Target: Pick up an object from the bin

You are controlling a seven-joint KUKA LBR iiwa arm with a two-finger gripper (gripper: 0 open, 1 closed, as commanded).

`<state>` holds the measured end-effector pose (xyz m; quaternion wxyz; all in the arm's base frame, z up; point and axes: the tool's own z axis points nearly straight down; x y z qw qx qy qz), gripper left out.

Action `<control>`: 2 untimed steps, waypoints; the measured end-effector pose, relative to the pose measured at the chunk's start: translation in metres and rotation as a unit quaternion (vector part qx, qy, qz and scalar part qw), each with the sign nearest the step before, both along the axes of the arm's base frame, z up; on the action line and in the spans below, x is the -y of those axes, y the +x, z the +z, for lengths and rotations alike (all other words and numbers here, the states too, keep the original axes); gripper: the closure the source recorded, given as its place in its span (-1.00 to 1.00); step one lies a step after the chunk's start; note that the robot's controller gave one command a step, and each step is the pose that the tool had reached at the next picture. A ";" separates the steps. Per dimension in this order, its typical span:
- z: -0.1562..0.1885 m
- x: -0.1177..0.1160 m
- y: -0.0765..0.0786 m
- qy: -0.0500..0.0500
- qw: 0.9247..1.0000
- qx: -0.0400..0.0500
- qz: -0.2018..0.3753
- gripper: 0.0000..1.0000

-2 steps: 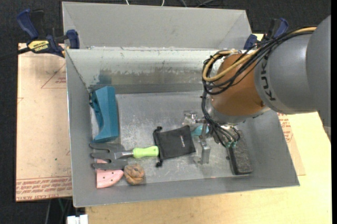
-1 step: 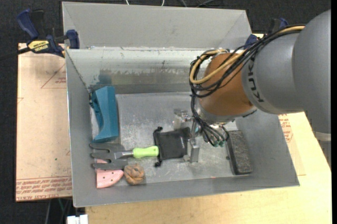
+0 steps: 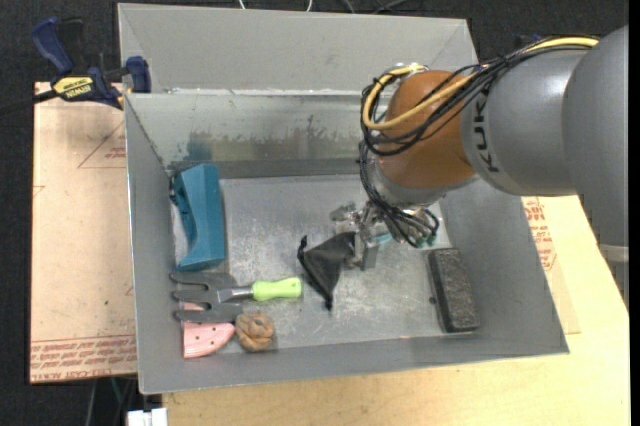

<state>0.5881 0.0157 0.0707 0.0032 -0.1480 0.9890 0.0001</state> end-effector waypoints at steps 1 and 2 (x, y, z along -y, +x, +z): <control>0.000 0.000 0.000 0.000 1.000 0.000 0.000 1.00; 0.092 0.001 0.004 0.000 1.000 -0.001 -0.011 1.00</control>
Offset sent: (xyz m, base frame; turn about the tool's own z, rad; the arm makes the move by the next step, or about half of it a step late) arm 0.0076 -0.0007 0.1489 0.0426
